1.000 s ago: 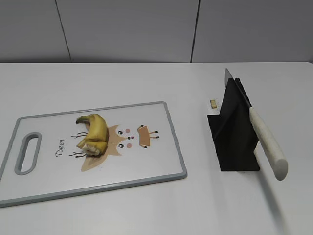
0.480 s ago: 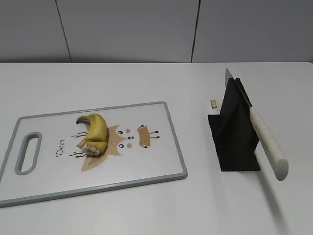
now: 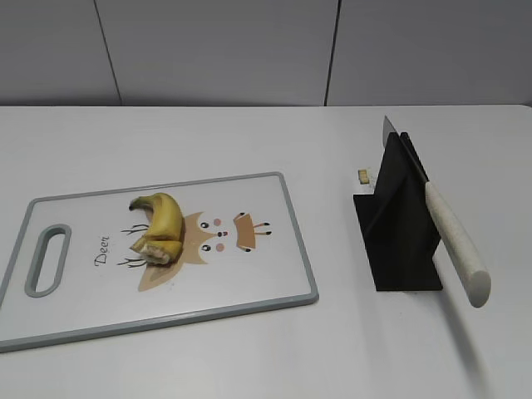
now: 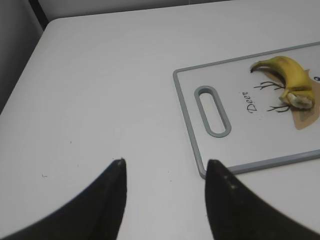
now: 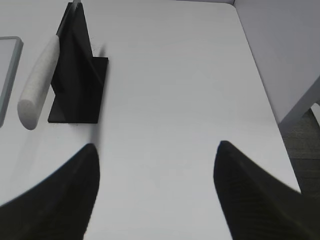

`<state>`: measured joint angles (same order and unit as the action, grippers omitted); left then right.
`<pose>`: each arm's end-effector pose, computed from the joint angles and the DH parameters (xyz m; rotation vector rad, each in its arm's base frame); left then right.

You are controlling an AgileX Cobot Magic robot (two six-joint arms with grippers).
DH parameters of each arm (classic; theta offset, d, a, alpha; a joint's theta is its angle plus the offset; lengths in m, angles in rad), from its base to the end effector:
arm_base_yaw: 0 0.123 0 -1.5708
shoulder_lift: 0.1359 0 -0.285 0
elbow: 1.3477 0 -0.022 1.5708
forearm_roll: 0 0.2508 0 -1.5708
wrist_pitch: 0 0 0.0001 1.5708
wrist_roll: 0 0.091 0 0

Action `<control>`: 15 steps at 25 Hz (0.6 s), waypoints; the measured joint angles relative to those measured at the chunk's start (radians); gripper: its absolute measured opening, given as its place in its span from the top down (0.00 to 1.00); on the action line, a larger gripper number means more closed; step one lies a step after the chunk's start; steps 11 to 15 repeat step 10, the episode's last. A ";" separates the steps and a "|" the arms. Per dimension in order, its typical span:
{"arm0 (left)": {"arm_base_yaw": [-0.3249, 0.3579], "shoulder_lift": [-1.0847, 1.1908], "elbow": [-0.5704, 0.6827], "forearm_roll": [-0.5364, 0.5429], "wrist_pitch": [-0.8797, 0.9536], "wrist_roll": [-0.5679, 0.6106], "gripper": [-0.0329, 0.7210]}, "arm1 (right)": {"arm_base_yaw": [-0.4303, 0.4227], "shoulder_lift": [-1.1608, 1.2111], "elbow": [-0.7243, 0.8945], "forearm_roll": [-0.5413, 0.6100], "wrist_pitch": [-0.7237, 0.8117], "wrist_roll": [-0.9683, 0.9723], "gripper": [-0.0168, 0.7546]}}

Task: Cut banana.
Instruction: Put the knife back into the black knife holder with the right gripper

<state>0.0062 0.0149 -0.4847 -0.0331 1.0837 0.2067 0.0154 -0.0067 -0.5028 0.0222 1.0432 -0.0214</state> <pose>-0.0019 -0.0027 0.2713 0.2114 2.0876 0.0884 -0.0055 0.0017 0.2795 -0.0380 2.0168 0.0226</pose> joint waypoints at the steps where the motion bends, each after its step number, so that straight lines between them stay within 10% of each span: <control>1: 0.000 0.000 0.000 0.000 0.000 0.000 0.32 | 0.000 0.000 0.000 0.000 0.000 0.000 0.26; 15: 0.000 0.000 0.000 0.000 0.000 0.000 0.32 | 0.000 0.000 0.000 0.000 0.000 0.000 0.26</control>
